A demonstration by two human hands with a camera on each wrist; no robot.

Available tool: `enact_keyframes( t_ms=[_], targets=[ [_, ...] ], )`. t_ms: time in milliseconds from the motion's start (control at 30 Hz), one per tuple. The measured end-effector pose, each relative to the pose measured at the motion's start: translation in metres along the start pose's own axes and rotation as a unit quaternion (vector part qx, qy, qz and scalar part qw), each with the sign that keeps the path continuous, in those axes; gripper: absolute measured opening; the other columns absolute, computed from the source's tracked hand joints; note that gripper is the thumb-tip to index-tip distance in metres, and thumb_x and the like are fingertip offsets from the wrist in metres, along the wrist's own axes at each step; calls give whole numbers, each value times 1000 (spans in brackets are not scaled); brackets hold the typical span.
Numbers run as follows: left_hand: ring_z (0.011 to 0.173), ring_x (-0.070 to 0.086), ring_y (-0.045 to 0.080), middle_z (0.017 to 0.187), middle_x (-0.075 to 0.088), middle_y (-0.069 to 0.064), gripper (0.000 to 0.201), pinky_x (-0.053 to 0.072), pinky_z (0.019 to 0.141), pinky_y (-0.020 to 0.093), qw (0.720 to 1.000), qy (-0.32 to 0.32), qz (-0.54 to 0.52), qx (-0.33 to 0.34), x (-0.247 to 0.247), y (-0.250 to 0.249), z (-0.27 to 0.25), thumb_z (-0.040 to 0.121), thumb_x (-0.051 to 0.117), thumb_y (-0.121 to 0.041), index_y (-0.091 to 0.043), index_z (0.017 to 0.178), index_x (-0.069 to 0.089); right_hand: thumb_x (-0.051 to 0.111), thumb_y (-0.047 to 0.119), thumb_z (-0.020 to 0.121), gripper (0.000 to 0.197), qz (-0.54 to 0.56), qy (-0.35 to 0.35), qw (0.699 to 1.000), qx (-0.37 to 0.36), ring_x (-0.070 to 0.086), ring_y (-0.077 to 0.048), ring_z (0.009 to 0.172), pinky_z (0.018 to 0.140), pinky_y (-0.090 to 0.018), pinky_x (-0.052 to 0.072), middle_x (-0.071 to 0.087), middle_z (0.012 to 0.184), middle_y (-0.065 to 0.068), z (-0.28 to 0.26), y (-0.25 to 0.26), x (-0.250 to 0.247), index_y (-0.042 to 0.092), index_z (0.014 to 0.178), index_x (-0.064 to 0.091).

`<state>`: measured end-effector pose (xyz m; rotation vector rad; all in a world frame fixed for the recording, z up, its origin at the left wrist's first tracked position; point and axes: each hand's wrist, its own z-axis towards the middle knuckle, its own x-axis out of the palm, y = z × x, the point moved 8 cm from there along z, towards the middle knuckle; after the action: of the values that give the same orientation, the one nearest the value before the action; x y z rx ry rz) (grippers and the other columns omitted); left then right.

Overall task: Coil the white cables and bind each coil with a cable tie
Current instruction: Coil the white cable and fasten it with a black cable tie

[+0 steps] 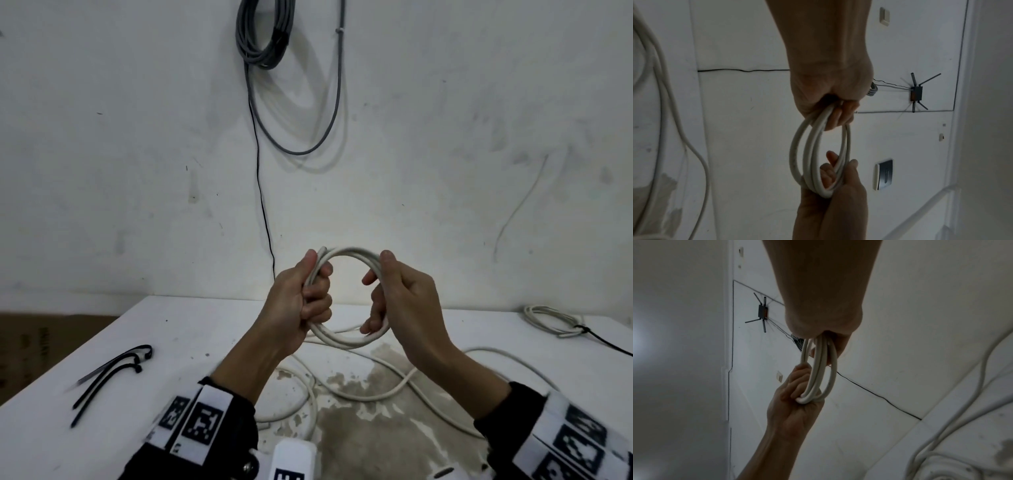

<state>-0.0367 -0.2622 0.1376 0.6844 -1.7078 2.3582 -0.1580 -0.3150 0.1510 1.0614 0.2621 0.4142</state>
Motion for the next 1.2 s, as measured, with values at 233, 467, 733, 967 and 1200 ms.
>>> enact_keyframes(
  t_ms=[233,467,733,967,1200],
  targets=[
    [26,16,3,34,23,-10,48,13,33,17,983,30,134,-122,-7,15,-8,95,36,-42,-16,55,38,46,12,95,30,-179,110,973,-92,67,-15,73,72,-31,53,69,80,-4,1,5,3,23,118,61],
    [27,15,3,33,23,-11,48,12,35,18,971,89,159,-156,10,18,-14,91,40,-44,-19,50,44,63,5,86,14,-69,124,980,-142,71,-20,70,60,-36,60,72,77,-9,-8,19,14,9,93,74],
    [24,18,1,33,24,-11,39,13,32,15,971,109,116,-181,20,20,-17,80,44,-48,-16,57,41,66,5,77,8,-51,56,975,-207,70,-18,78,75,-44,58,73,82,-4,-7,32,2,4,80,74],
    [21,22,-1,32,27,-10,39,14,31,15,970,135,43,-198,23,21,-18,84,40,-41,-14,55,47,55,-6,88,14,1,102,985,-140,71,-15,75,75,-30,57,69,86,-9,-9,25,10,4,80,61],
    [21,19,1,33,25,-9,39,15,29,14,973,99,83,-190,22,20,-19,88,39,-40,-13,60,42,45,6,96,11,-35,105,987,-113,70,-17,79,68,-29,58,67,87,-12,-8,18,11,6,86,48]
  ],
)
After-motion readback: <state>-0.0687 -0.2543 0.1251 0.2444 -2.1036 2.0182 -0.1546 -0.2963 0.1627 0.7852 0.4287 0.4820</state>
